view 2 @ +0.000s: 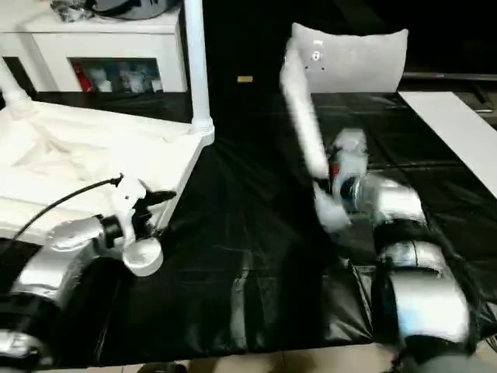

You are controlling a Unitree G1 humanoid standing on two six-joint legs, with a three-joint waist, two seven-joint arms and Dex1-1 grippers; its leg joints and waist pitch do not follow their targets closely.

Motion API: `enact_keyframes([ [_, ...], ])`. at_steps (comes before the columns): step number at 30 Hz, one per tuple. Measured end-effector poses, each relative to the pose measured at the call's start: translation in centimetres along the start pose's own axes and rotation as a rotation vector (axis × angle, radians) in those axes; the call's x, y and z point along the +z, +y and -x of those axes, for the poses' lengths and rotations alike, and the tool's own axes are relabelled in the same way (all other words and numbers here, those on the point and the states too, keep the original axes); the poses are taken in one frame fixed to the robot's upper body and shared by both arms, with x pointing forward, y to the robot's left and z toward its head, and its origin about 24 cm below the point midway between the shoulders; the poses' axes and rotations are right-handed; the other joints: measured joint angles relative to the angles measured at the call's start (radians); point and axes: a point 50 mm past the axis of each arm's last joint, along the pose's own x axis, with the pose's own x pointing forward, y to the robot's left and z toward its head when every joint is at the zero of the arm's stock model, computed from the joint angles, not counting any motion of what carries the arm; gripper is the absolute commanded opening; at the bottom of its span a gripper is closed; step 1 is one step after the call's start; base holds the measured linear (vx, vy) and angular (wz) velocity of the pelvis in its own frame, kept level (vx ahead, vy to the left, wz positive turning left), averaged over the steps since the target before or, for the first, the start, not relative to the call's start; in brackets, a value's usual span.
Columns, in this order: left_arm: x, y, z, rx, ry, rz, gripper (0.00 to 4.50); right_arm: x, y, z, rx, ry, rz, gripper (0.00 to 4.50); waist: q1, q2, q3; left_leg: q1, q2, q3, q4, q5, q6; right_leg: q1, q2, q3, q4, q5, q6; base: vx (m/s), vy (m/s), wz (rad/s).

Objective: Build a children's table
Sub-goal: Pick table leg

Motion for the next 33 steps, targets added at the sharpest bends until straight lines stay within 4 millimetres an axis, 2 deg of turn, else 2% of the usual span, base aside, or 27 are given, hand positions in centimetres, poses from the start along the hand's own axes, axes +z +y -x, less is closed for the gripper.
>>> enact_keyframes([
  [3, 2.2, -0.5, 0.6, 0.048, -0.132, 0.01, 4.5, 1.6, 1.3, 0.6, 0.128, -0.162, -0.082, 1.87, -0.001, 0.0, 0.0, -0.001, 0.001, 0.001, 0.0, 0.0, 0.001, 0.0, 0.001, 0.0, -0.001, -0.001, 0.0, 0.0, 0.0, 0.0],
  [6, 5.6, -1.7, 0.6, 0.066, -0.229, 0.041, 4.5, 2.0, 2.4, 1.2, 0.254, -0.241, -0.13, 1.87, 0.004, 0.0, 0.0, -0.002, 0.002, 0.001, -0.001, -0.001, 0.001, -0.001, 0.001, -0.001, -0.003, -0.002, 0.0, 0.0, 0.0, 0.0],
  [8, 10.1, -3.0, -0.9, 0.047, -0.354, 0.109, 4.5, 1.9, 4.0, 2.0, 0.43, -0.316, -0.23, 1.87, 0.017, 0.0, 0.002, -0.005, 0.002, 0.002, -0.001, 0.002, 0.003, -0.001, 0.0, -0.003, -0.003, -0.002, 0.0, 0.0, 0.0, 0.0],
  [10, 14.1, -3.7, -1.6, 0.004, -0.465, 0.094, 4.5, 2.2, 5.6, 1.9, 0.548, -0.338, -0.257, 1.87, 0.015, 0.002, 0.001, -0.001, 0.002, 0.002, -0.001, 0.002, 0.004, 0.001, 0.0, -0.002, -0.003, 0.0, -0.001, 0.0, 0.0, 0.0],
  [12, 15.9, -3.8, -2.1, 0.003, -0.53, 0.14, 4.5, 2.8, 6.2, 2.6, 0.623, -0.367, -0.262, 1.87, 0.014, 0.002, 0.001, 0.002, 0.001, 0.002, -0.001, 0.002, 0.004, 0.003, -0.001, -0.001, -0.004, 0.0, 0.0, 0.0, 0.0, 0.0],
  [15, 15.8, -3.7, -2.8, 0.002, -0.539, 0.268, 4.5, 3.3, 6.9, 3.6, 0.713, -0.4, -0.269, 1.86, 0.007, 0.001, 0.001, 0.002, 0.001, 0.002, -0.001, 0.002, 0.003, 0.004, 0.0, -0.001, -0.005, 0.0, 0.002, 0.0, 0.0, 0.0],
  [19, 16.1, -5.0, -3.5, -0.077, -0.514, 0.412, 4.5, 2.3, 8.0, 4.3, 0.814, -0.367, -0.309, 1.86, 0.002, 0.0, 0.002, -0.001, 0.001, 0.001, -0.002, 0.003, 0.003, 0.002, 0.0, -0.002, -0.006, 0.0, 0.003, 0.0, 0.0, 0.0],
  [23, 17.3, -5.9, -3.6, -0.155, -0.531, 0.426, 4.5, 2.0, 9.3, 4.2, 0.876, -0.334, -0.31, 1.86, 0.003, 0.0, 0.002, -0.003, 0.001, 0.001, -0.005, 0.003, 0.002, 0.001, 0.0, -0.002, -0.007, 0.0, 0.004, 0.0, 0.0, 0.0],
  [27, 17.2, -6.0, -3.7, -0.176, -0.524, 0.448, 4.5, 2.1, 9.7, 4.3, 0.894, -0.332, -0.297, 1.86, 0.006, 0.0, 0.002, -0.003, 0.001, 0.001, -0.009, 0.004, 0.003, 0.001, 0.0, -0.003, -0.013, 0.001, 0.004, 0.0, 0.0, 0.0],
  [33, 16.9, -6.1, -3.9, -0.196, -0.502, 0.494, 4.5, 1.1, 10.4, 4.4, 0.899, -0.288, -0.269, 1.86, 0.012, 0.0, 0.002, -0.004, 0.001, 0.002, -0.012, 0.004, 0.003, 0.001, 0.0, -0.003, -0.017, 0.001, 0.005, 0.0, 0.0, 0.0],
])
